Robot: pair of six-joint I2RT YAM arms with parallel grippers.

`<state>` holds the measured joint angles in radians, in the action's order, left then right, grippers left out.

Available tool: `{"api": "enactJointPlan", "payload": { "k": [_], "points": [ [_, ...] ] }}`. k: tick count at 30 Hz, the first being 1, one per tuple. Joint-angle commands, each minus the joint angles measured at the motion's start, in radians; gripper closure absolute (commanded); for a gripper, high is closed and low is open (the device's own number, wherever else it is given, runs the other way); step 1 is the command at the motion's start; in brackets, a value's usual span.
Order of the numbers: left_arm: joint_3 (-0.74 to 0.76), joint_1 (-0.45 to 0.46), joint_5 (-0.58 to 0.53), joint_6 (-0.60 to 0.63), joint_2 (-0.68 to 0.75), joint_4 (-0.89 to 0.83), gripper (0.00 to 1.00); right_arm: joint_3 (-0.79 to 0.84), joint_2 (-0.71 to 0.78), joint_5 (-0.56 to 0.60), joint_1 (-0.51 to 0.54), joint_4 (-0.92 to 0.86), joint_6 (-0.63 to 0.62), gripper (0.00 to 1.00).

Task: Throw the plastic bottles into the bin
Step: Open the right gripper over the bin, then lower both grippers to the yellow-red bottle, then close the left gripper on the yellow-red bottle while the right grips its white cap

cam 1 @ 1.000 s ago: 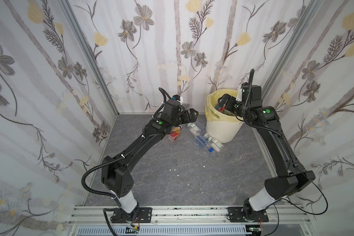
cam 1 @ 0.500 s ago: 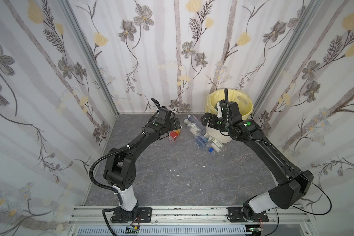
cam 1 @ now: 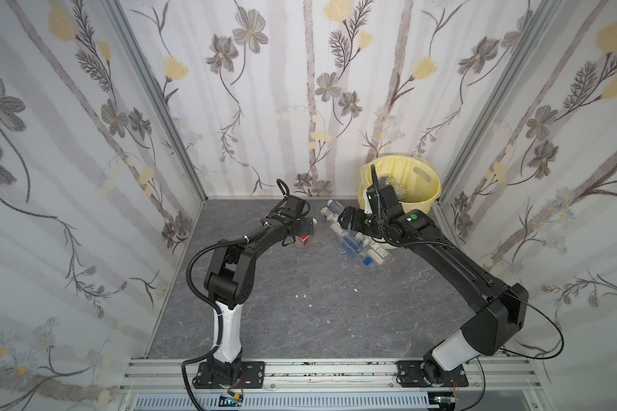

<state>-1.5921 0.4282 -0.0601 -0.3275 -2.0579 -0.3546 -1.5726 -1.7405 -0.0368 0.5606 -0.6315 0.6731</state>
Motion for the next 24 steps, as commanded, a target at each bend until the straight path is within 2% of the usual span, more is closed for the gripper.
{"api": "enactJointPlan", "payload": {
  "k": [1,11,17,24],
  "points": [
    [-0.035,-0.002,-0.003,0.041,-0.043,-0.004,0.00,0.003,-0.004,-0.020,0.000,0.006,0.019,0.00],
    [-0.063,-0.003,0.037,0.056,-0.134,-0.007,0.03,0.026,0.004,-0.045,-0.020,-0.017,0.027,0.00],
    [-0.050,-0.003,0.066,0.054,-0.145,-0.007,0.13,0.032,0.011,-0.064,-0.041,-0.016,0.033,0.00],
    [-0.030,0.001,0.118,0.050,-0.142,-0.006,0.33,0.059,0.016,-0.086,-0.044,-0.007,0.046,0.00]
  ]
}}
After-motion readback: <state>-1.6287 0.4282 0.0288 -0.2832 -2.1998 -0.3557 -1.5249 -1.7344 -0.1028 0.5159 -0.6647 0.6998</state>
